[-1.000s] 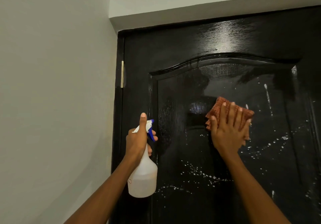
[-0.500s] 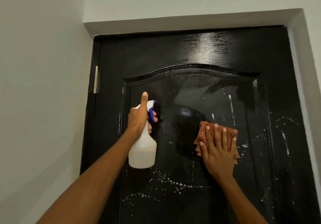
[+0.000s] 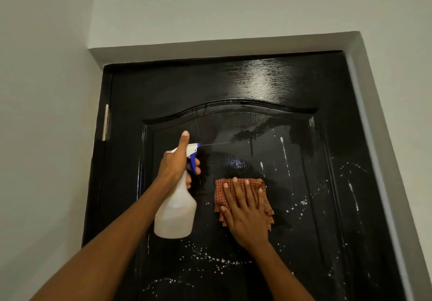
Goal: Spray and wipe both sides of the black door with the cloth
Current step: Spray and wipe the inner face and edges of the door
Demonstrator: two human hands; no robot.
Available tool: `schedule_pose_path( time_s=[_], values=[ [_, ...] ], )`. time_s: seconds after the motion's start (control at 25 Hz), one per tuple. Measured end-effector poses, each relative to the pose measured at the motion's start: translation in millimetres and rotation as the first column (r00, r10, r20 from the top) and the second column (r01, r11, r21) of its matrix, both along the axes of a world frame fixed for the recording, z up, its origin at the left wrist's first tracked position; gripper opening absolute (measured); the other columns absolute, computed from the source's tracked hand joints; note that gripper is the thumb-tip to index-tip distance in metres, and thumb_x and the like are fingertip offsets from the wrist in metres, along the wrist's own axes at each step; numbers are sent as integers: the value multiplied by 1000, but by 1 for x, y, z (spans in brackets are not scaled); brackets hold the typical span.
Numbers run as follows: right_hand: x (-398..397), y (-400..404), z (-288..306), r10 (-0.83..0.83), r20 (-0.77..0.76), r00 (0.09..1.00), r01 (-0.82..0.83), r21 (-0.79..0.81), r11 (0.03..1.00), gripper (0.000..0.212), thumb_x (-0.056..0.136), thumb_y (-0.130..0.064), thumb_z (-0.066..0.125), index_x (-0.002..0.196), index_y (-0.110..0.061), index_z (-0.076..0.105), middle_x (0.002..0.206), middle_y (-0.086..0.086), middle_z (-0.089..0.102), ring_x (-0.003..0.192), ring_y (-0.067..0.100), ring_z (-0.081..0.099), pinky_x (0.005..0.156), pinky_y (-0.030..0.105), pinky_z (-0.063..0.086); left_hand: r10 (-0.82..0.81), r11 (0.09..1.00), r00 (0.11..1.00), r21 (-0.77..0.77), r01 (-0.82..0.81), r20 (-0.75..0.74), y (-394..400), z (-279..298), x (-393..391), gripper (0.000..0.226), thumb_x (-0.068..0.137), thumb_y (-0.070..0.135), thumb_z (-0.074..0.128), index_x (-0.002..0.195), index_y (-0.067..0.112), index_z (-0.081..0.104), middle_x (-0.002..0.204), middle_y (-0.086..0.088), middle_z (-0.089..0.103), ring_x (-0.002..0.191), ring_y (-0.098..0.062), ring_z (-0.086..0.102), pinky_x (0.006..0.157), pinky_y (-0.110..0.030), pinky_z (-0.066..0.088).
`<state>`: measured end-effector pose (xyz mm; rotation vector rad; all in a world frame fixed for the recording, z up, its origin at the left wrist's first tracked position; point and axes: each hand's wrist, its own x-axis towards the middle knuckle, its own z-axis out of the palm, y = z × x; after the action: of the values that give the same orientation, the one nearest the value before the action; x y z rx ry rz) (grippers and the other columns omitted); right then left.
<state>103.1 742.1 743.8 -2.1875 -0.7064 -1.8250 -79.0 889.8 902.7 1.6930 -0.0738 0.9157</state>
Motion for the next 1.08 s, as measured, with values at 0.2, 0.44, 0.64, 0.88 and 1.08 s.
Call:
schedule_pose_path(
  time_s=[0.2, 0.44, 0.64, 0.88, 1.08],
  values=[
    [-4, 21, 27, 47, -32, 998, -41, 159, 986, 71, 105, -51, 37, 164, -22, 12, 172, 7, 0, 158, 30, 1, 124, 58, -6, 98, 994, 995, -52, -98, -1, 43, -29, -12, 80, 89, 74, 38, 87, 0, 67, 74, -19, 71, 43, -19, 53, 42, -25, 44],
    [-13, 59, 63, 84, -67, 994, -66, 238, 969, 66, 106, -50, 30, 164, -26, 9, 172, 7, -5, 158, 31, -5, 121, 63, -10, 165, 983, 986, -79, -166, -13, 96, -64, -34, 80, 90, 72, 36, 95, -1, 69, 85, -21, 73, 52, -24, 59, 44, -26, 45],
    [-23, 99, 114, 86, -53, 995, -91, -103, 990, 65, 106, -56, 23, 164, -33, 3, 171, 3, -12, 157, 32, -12, 119, 61, -17, 196, 979, 981, -51, -195, 4, 105, -64, -41, 75, 91, 70, 37, 97, 2, 69, 82, -17, 74, 57, -27, 64, 43, -25, 47],
    [-17, 97, 73, 125, 89, 988, -47, -598, 800, 68, 103, -68, 25, 162, -41, 6, 172, -2, 1, 158, 27, -1, 125, 56, -7, 166, 986, 986, 19, -166, 8, 89, -77, -32, 84, 86, 74, 38, 94, -4, 68, 77, -22, 72, 48, -25, 58, 42, -28, 47],
    [-5, 26, 156, -23, 0, 1000, 23, -97, 995, 70, 99, -74, 14, 162, -44, 3, 171, -5, -6, 158, 25, -5, 124, 50, -14, 68, 997, 997, 32, -69, 24, 62, -57, -20, 75, 91, 69, 40, 87, 1, 71, 75, -16, 74, 48, -25, 55, 42, -27, 45]
  ],
)
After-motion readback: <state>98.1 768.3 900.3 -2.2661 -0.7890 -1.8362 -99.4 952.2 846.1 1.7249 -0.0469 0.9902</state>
